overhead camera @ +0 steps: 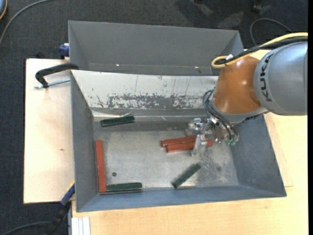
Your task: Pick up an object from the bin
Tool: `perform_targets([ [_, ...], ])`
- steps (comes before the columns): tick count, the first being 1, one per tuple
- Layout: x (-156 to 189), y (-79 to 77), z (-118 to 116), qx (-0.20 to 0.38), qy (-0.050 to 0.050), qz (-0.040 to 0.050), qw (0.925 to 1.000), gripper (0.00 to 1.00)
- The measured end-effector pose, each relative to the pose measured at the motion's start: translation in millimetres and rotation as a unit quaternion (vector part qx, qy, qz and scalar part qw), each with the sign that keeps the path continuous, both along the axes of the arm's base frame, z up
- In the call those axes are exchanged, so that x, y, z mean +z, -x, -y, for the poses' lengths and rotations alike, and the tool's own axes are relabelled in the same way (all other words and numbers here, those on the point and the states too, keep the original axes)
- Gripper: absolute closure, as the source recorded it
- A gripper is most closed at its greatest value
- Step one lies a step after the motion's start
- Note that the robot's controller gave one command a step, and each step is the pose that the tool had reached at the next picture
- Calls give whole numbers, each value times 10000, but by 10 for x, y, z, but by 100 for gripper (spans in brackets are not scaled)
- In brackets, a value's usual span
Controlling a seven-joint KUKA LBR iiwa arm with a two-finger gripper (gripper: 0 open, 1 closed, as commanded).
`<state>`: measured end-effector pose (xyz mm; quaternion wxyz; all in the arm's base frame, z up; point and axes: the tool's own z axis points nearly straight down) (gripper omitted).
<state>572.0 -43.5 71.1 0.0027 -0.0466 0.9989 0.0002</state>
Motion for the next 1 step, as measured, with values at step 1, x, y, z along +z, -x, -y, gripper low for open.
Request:
perform_targets([
  [1, 1535, 38, -232, 415, 4, 47, 9991, 100],
])
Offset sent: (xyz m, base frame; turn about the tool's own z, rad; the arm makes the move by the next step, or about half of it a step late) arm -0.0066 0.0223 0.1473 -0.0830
